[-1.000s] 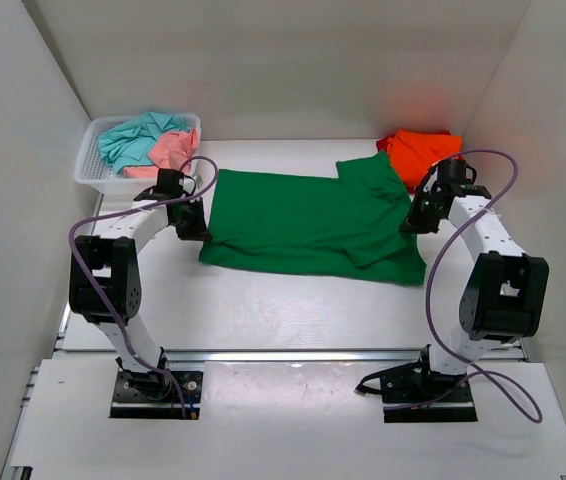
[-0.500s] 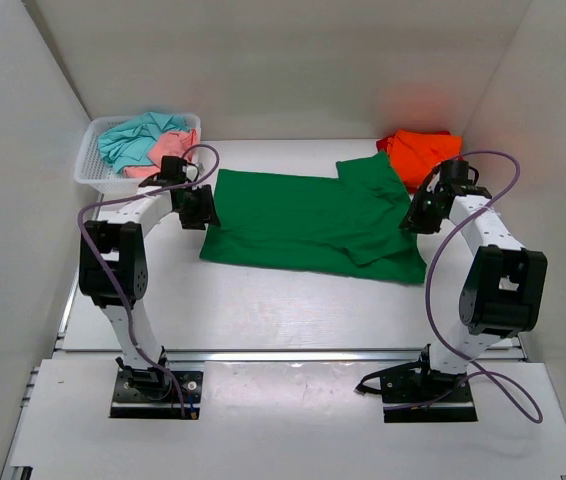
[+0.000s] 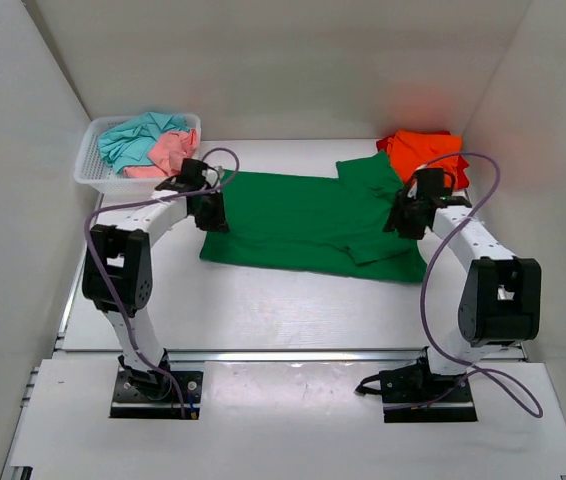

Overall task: Fold and stack the t-shirts
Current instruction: Fold the flattened tshirt in 1/3 of the way

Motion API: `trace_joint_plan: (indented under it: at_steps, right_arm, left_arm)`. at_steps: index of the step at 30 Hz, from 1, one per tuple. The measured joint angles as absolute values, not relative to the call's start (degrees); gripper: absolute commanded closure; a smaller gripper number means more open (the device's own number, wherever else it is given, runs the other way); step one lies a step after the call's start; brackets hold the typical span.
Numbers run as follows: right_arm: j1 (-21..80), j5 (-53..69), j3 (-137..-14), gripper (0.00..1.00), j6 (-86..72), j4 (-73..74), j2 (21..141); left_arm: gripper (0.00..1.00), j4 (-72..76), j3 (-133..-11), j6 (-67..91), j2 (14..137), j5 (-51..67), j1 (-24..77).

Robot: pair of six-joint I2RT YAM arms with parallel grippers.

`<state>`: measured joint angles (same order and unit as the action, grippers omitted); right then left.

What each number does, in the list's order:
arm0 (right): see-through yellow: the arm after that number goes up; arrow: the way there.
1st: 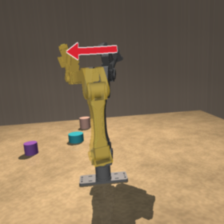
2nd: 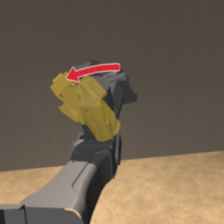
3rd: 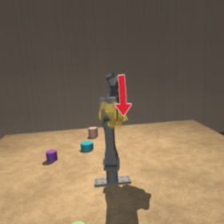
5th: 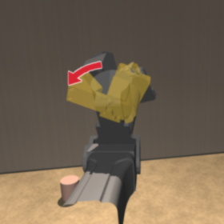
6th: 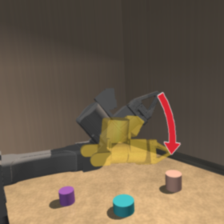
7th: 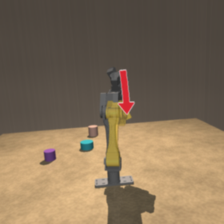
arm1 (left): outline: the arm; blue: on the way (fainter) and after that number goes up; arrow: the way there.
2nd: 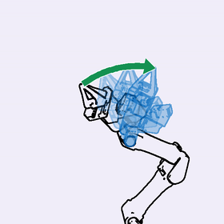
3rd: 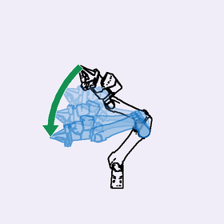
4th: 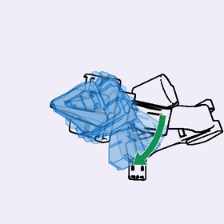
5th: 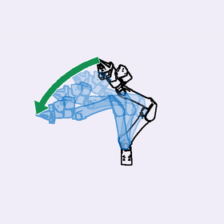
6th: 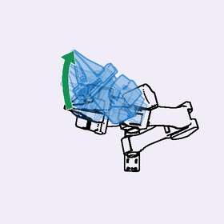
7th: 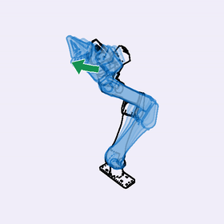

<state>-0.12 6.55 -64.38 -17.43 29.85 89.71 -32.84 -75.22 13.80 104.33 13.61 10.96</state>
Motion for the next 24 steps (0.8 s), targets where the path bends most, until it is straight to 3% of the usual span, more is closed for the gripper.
trace_joint_plan:
  at_steps: [3,8,24]
  right_arm:
    - [4.1,7.46,-61.04,0.58,-18.76,27.57,90.32]
    - [7.29,8.95,-56.49,0.56,-20.34,26.44,94.52]
    - [14.76,11.42,-40.49,0.61,-24.1,21.69,82.06]
  left_arm:
    - [0.86,-31.86,-74.0,14.68,106.41,12.69,14.44]
    - [0.82,-33.58,-71.59,15.29,110.0,10.35,16.8]
    - [0.91,-40.16,-52.56,12.93,93.8,6.59,24.32]
